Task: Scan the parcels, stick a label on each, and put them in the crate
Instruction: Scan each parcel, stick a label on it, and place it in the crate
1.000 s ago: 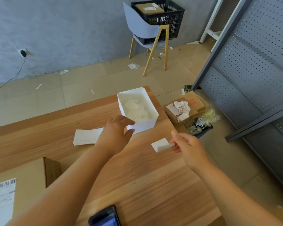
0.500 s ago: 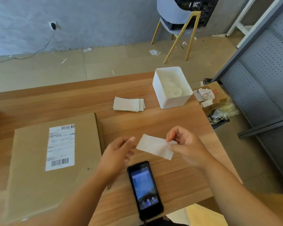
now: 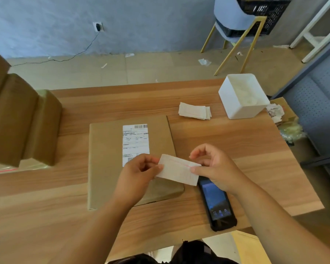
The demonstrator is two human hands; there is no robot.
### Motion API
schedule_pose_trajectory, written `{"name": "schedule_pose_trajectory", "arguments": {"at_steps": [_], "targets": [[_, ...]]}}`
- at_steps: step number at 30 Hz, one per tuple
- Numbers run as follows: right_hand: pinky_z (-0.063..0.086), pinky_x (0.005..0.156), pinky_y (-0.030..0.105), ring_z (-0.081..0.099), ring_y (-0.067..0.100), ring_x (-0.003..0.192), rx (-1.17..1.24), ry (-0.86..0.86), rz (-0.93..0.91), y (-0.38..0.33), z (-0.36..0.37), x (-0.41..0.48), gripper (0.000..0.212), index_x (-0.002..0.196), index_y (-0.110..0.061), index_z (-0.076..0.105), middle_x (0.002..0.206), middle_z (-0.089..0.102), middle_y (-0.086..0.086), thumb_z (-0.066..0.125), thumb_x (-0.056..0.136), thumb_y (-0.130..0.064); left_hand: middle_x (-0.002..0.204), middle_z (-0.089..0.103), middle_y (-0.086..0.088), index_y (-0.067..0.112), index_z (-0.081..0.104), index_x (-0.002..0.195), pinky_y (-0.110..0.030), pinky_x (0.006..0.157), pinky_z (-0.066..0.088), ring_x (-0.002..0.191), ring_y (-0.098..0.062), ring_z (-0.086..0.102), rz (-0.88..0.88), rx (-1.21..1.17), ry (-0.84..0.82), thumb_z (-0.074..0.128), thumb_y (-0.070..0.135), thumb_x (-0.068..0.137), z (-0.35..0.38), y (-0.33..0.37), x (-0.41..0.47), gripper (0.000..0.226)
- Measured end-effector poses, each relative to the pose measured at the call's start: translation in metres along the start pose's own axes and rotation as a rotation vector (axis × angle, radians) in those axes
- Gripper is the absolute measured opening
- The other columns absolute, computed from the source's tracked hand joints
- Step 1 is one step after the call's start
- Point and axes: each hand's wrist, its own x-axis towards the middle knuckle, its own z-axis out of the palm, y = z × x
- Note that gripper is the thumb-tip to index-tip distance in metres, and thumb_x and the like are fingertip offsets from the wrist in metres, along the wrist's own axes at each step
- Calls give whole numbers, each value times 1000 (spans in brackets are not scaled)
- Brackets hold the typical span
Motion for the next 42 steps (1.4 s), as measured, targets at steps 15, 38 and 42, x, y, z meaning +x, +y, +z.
{"name": "schedule_pose_trajectory", "arguments": {"at_steps": [15,38,42], "targets": [[40,85,23,45,-3,107,-616,5,-202,-38,92,7,51,127,-36,51,118,45,-28,71,81,-40,85,61,24,41,62,83,-11,63,42,71,-2,53,296,367,-29,59,17,90,-58,-2,-21,26],[59,63,35,70,18,71,224,80,127,-21,135,10,13,77,-8,60,85,71,7,66,88,-14,71,65,0,10,68,79,-21,58,52,65,-10,60,-72,11,168,69,20,83,-103,-24,-35,11],[54,57,24,63,7,64,-43,44,85,-11,146,11,19,72,-13,59,70,62,-4,67,87,-22,84,71,-9,19,70,85,-28,64,55,78,-21,66,-94,23,218,68,21,83,-118,-34,-36,3]]}}
